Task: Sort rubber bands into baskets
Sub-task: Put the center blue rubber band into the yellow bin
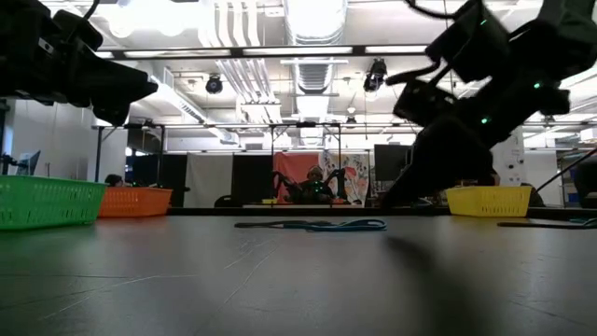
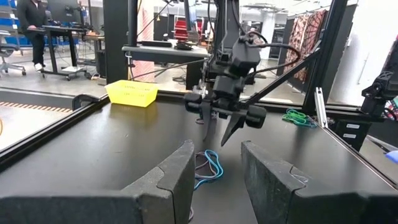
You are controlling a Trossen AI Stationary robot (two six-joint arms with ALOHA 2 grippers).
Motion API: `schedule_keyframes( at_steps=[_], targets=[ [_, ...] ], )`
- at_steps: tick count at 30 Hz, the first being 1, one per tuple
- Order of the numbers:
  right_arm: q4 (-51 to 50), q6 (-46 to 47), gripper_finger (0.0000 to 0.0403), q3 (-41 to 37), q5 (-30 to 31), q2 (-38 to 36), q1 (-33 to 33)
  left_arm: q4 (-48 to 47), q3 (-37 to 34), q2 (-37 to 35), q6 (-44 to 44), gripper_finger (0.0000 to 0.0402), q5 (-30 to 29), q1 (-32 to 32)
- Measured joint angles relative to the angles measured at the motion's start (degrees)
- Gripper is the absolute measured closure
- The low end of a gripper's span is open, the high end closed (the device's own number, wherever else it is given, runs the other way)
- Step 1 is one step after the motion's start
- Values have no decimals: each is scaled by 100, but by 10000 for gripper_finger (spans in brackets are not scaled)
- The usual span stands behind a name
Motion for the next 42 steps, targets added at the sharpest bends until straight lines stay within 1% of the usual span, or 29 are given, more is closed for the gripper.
schedule_keyframes(
  at_steps=[4, 7, 14, 18, 26, 30, 33, 35, 39, 42],
  targets=[
    [-18, -105, 229, 76, -270, 341, -111, -4, 0, 0, 0, 286, 0, 0],
    [34, -149, 229, 140, -289, 537, -181, -6, 0, -2, -1, 286, 1, 0],
    [79, -222, 234, 145, -332, 637, -290, -4, 0, 0, 0, 286, 2, 0],
    [29, -262, 258, 145, -319, 622, -298, -9, 0, 0, 0, 286, 0, 0],
    [-321, -176, 338, 149, -267, 512, -300, -7, -1, -2, 0, 286, 0, 0],
    [-905, -8, 370, 206, -433, 261, -309, -7, -2, -2, 0, 286, 0, 0],
    [-1617, 42, 387, 337, -467, 47, -314, -7, 0, -2, 0, 286, 0, 0],
    [-2086, 64, 392, 445, -495, -89, -332, -4, -1, 0, 0, 286, 0, 0],
    [-2509, -32, 393, 587, -528, -261, -366, -2, 0, -1, 0, 286, 0, 0],
    [-3302, -171, 393, 815, -505, -465, -370, -2, -2, 0, 0, 286, 0, 0]
  ],
)
